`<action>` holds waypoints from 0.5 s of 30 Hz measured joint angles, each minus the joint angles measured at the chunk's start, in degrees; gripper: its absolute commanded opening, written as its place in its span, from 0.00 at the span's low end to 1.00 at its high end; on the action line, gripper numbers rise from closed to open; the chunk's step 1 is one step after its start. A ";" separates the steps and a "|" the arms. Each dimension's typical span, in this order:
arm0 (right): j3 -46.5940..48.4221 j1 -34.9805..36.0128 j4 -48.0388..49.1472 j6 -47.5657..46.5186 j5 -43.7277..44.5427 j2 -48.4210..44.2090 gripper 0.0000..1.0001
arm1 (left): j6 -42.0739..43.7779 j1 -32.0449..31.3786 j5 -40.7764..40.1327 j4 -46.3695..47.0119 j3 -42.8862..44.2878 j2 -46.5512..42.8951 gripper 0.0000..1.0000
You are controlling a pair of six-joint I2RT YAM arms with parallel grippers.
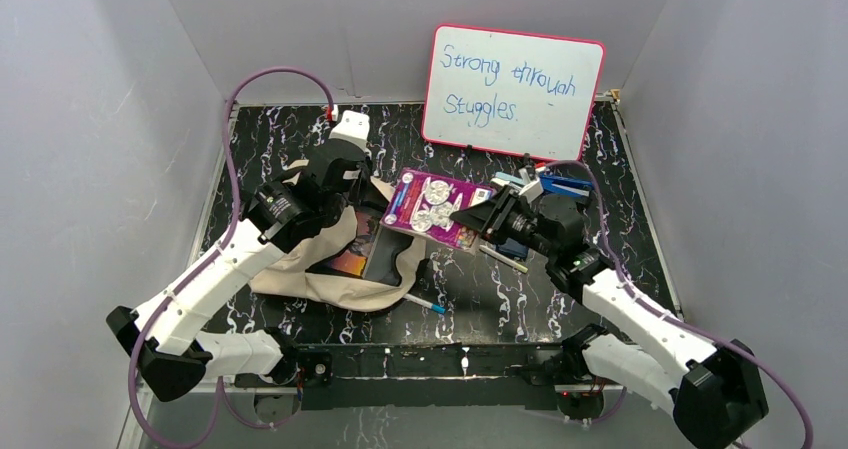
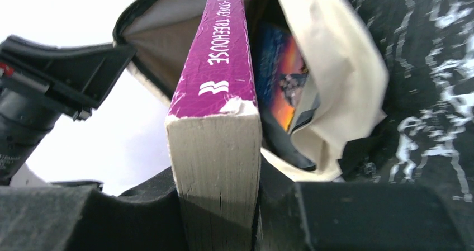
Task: Pack the student bag
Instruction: Place the book in the student bag.
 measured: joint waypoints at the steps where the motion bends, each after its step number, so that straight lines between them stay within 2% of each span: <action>1: 0.00 1.62 1.25 0.59 0.42 0.48 0.00 | 0.22 0.00 -0.11 0.07 0.09 0.02 0.00; 8: 0.24 13.09 7.91 1.86 2.29 10.01 0.00 | 0.76 0.00 0.39 0.09 0.11 0.28 0.00; 15: 2.36 16.65 10.80 0.39 5.99 18.86 0.00 | 0.83 0.00 2.58 -0.96 1.73 0.24 0.00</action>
